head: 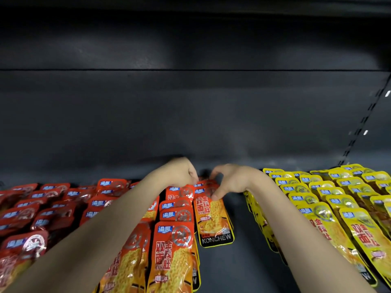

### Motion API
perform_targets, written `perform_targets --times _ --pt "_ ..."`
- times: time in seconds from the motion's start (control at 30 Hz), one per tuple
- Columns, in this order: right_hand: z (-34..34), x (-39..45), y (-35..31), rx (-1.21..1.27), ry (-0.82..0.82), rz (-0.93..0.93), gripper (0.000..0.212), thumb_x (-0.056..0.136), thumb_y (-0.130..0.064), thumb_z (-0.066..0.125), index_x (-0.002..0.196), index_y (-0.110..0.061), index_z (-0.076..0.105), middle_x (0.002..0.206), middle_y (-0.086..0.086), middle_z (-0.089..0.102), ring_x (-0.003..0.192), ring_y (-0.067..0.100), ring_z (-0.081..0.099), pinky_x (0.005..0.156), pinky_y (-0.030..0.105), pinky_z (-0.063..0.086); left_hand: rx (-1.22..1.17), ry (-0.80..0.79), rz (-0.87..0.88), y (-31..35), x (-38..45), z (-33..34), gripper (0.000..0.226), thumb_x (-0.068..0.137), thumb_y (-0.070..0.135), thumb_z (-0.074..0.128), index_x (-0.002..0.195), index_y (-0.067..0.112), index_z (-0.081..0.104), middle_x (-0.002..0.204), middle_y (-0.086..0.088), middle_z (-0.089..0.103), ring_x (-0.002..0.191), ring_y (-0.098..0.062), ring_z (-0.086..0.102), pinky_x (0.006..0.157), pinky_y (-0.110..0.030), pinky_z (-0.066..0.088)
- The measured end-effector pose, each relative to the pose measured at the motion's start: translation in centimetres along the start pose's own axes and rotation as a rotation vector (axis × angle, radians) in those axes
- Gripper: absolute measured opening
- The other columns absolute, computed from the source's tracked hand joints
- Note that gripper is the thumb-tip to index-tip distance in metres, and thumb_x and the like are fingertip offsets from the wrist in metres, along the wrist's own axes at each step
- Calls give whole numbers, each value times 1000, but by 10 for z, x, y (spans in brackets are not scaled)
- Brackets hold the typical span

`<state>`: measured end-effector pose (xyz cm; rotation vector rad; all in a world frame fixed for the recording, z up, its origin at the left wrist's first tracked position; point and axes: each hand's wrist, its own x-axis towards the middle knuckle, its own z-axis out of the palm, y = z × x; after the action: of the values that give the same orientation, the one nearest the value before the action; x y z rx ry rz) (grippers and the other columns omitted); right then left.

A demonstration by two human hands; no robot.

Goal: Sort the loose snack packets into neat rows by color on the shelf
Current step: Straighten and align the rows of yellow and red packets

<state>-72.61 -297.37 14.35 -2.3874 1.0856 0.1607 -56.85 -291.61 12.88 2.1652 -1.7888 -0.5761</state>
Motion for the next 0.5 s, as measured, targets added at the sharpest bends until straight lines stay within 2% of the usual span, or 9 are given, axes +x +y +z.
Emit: perform_targets --times 0.13,0.2,0.23,0.27,0.3,0.33,0.4,0.5 --pt "2 0 3 59 -1 -1 68 76 -21 78 135 -15 46 128 4 53 112 20 51 85 23 38 27 1 -39 -1 2 -3 14 89 17 62 91 14 76 92 -1 73 86 -15 68 74 -26 54" --pt "2 0 4 66 -1 1 67 76 -22 78 135 -17 46 123 3 53 106 18 50 85 24 39 59 30 -50 -2 3 -7 25 89 9 56 68 15 70 69 -1 67 68 -14 62 59 -22 48" --pt "2 0 4 68 1 2 66 76 -24 78 134 -17 47 124 3 54 102 16 49 84 24 39 72 51 -60 -2 3 -9 32 89 6 53 58 13 62 57 -2 57 58 -13 54 52 -19 41" --pt "2 0 5 72 7 4 64 77 -26 77 133 -17 48 126 3 54 100 15 49 83 24 39 76 69 -72 -2 3 -10 34 89 4 51 57 10 58 54 -5 51 54 -12 49 49 -19 37" --pt "2 0 6 77 18 7 61 79 -28 75 133 -17 49 127 3 55 99 14 49 82 23 39 79 80 -80 -3 4 -11 30 90 5 51 62 8 62 59 -7 56 57 -12 53 52 -19 39" --pt "2 0 6 80 37 14 55 82 -30 71 131 -16 50 125 3 58 98 14 52 80 22 39 82 78 -87 -3 5 -11 25 91 8 53 72 8 69 70 -5 66 67 -13 61 58 -21 45" --pt "2 1 5 58 91 31 41 88 -31 63 124 -12 57 118 5 64 100 18 59 80 24 43 86 67 -98 -3 7 -10 19 92 10 55 90 9 74 93 -4 72 87 -17 66 70 -25 50" --pt "4 6 3 7 149 69 34 91 -30 55 111 -5 66 112 11 68 104 23 62 85 28 48 91 56 -107 -3 10 -5 19 91 8 55 92 9 74 93 -5 71 79 -16 63 64 -23 48"
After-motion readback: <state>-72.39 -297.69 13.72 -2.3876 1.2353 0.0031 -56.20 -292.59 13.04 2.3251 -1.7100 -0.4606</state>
